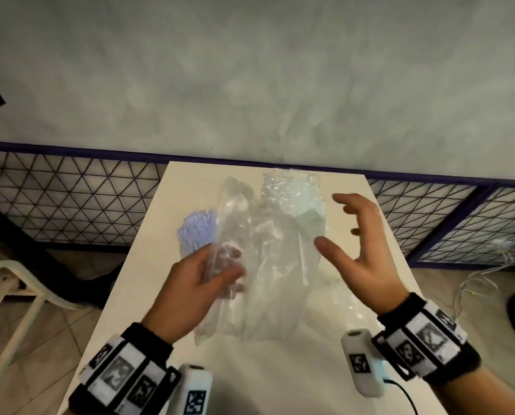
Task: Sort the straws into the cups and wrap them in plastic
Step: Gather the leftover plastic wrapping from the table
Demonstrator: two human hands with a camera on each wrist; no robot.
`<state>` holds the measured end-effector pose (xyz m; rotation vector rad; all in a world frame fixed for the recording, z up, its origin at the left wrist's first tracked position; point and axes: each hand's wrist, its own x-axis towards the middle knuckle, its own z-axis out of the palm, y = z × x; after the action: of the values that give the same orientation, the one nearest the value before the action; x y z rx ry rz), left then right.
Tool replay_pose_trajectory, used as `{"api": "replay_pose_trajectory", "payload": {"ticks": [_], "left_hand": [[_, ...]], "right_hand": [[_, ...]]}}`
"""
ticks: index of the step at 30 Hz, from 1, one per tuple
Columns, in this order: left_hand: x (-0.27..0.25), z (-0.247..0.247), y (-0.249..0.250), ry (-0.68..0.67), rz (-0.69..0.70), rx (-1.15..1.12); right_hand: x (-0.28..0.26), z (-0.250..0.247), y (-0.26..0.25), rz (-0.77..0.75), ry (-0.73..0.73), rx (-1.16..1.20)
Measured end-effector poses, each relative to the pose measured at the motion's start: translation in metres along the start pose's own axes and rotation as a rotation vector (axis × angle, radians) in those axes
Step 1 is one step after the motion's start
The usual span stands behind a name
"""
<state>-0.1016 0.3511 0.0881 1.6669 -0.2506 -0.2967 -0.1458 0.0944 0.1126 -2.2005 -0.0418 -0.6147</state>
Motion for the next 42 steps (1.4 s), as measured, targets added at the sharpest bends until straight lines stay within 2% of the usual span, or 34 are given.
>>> {"api": "replay_pose_trajectory", "payload": {"ticks": [2, 4, 6, 7, 9, 13, 17, 19, 23, 26, 28, 30, 33, 35, 37, 39, 40, 42], "left_hand": [[0.003, -0.001, 0.009, 0.065, 0.021, -0.153], [0.009, -0.001, 0.014, 0.106, 0.046, -0.232], [0.015, 0.003, 0.02, 0.112, 0.055, -0.268], [0.018, 0.005, 0.023, 0.103, 0.055, -0.266], [0.022, 0.008, 0.027, 0.074, 0.067, -0.241], [0.026, -0.002, 0.031, 0.078, 0.078, -0.275], [0.028, -0.023, 0.029, 0.091, 0.094, -0.318], [0.028, -0.025, 0.031, 0.023, 0.108, -0.282], [0.021, -0.012, 0.045, -0.165, 0.235, -0.223], [0.013, -0.004, 0.05, -0.337, 0.253, -0.126], [0.011, 0.002, 0.052, -0.369, 0.247, 0.032], [0.012, 0.012, 0.056, -0.308, 0.215, 0.125], [0.015, 0.031, 0.062, -0.155, 0.17, 0.329], [0.015, 0.044, 0.068, -0.118, 0.12, 0.221], [0.017, 0.054, 0.07, -0.119, 0.128, -0.03], [0.019, 0.058, 0.069, -0.103, 0.153, -0.143], [0.019, 0.057, 0.069, -0.077, 0.163, -0.148], [0.018, 0.051, 0.069, -0.035, 0.21, -0.137]], "right_hand": [[-0.003, 0.001, 0.008, 0.223, -0.05, 0.307], [-0.002, 0.008, 0.012, 0.424, -0.203, 0.649], [0.004, 0.015, 0.01, 0.515, -0.33, 0.817], [0.009, 0.018, 0.005, 0.526, -0.363, 0.835], [0.02, 0.022, -0.004, 0.522, -0.339, 0.792], [0.037, 0.01, 0.0, 0.52, -0.154, 0.833], [0.052, -0.017, 0.02, 0.558, 0.056, 0.727], [0.056, -0.024, 0.028, 0.572, 0.091, 0.668], [0.062, -0.028, 0.043, 0.606, 0.155, 0.517], [0.065, -0.028, 0.049, 0.565, 0.211, 0.283], [0.065, -0.028, 0.04, 0.503, 0.287, 0.158], [0.062, -0.028, 0.018, 0.375, 0.281, 0.056], [0.046, -0.021, -0.026, 0.099, 0.15, -0.099], [0.03, -0.009, -0.052, -0.086, 0.018, -0.052], [0.016, 0.003, -0.066, -0.181, -0.191, 0.033], [0.011, 0.009, -0.068, -0.165, -0.344, 0.132], [0.012, 0.007, -0.067, -0.124, -0.369, 0.2], [0.018, -0.001, -0.063, -0.02, -0.328, 0.355]]}}
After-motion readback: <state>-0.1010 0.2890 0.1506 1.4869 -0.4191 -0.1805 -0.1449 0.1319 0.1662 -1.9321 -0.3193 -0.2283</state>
